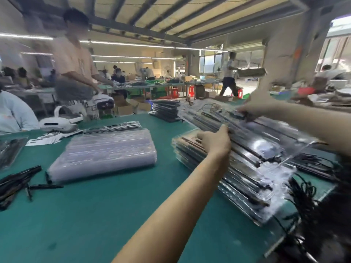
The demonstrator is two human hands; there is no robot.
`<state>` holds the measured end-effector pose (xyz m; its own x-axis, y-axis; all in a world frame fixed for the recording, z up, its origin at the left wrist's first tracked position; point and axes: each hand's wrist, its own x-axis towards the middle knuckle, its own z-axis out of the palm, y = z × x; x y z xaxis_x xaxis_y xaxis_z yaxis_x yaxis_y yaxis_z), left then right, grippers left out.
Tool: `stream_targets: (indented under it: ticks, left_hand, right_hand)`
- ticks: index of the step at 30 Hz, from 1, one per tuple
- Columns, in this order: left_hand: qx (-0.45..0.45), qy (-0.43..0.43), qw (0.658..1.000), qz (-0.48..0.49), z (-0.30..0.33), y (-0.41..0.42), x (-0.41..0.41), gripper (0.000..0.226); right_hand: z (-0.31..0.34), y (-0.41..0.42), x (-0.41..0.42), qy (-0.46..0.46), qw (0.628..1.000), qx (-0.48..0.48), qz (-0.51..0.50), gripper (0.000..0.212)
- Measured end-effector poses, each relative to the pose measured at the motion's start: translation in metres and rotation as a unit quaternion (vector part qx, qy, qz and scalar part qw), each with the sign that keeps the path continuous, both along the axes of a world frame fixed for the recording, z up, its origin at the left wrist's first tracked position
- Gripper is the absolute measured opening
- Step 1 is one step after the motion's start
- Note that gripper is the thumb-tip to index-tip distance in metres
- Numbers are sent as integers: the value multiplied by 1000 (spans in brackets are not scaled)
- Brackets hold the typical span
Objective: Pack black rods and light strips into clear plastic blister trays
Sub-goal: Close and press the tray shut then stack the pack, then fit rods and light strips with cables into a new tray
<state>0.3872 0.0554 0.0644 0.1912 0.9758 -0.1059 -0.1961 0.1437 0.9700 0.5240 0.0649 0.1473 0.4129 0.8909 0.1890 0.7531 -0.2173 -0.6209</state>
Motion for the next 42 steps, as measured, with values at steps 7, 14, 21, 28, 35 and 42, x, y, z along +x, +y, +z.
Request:
stream_targets:
  ticks: [7, 14, 21, 28, 35, 42]
  left_hand:
    - [33, 309, 950, 28, -56, 9, 0, 98]
    - [5, 210, 974, -87, -58, 10, -10, 97]
    - [-17, 148, 981, -126, -67, 24, -55, 86]
    - [74, 273, 958, -55, -82, 61, -156, 84]
    - [159, 490, 857, -1, -113, 95, -292, 85]
    - [210, 688, 690, 82, -145, 145, -362, 69]
  right_hand:
    - [-99, 23, -17, -343, 937, -17, -64, 23]
    - [-112, 29, -9, -397, 912, -44, -88, 25]
    - [-87, 47, -46, -461, 878, -87, -99, 26]
    - [-81, 93, -159, -394, 916, 3, 74, 36]
    - [-132, 138, -301, -307, 906, -13, 292, 38]
    - [-170, 192, -381, -270, 912, -6, 309, 29]
